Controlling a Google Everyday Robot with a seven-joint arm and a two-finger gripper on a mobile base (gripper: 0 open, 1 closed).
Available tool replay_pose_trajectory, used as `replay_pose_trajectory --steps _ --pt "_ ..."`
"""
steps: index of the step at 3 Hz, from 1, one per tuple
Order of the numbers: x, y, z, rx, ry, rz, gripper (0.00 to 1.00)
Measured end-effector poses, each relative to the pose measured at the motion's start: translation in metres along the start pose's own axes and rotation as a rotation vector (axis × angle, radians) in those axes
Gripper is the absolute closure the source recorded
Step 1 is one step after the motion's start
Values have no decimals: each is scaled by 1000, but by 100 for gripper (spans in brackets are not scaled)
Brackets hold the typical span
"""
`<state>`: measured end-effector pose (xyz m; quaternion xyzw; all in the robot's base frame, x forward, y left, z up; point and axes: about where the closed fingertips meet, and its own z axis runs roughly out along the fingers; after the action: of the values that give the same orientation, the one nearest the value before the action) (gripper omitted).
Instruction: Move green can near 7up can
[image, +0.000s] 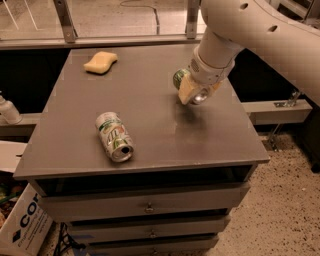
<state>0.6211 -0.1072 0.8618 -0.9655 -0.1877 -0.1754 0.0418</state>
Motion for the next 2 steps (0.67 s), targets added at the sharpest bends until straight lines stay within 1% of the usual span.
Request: replay_pose_trajectory --steps 1,2 --pt "-23 -10 -9 33 -15 -114 100" --pt "-49 -22 -21 82 -31 -222 100"
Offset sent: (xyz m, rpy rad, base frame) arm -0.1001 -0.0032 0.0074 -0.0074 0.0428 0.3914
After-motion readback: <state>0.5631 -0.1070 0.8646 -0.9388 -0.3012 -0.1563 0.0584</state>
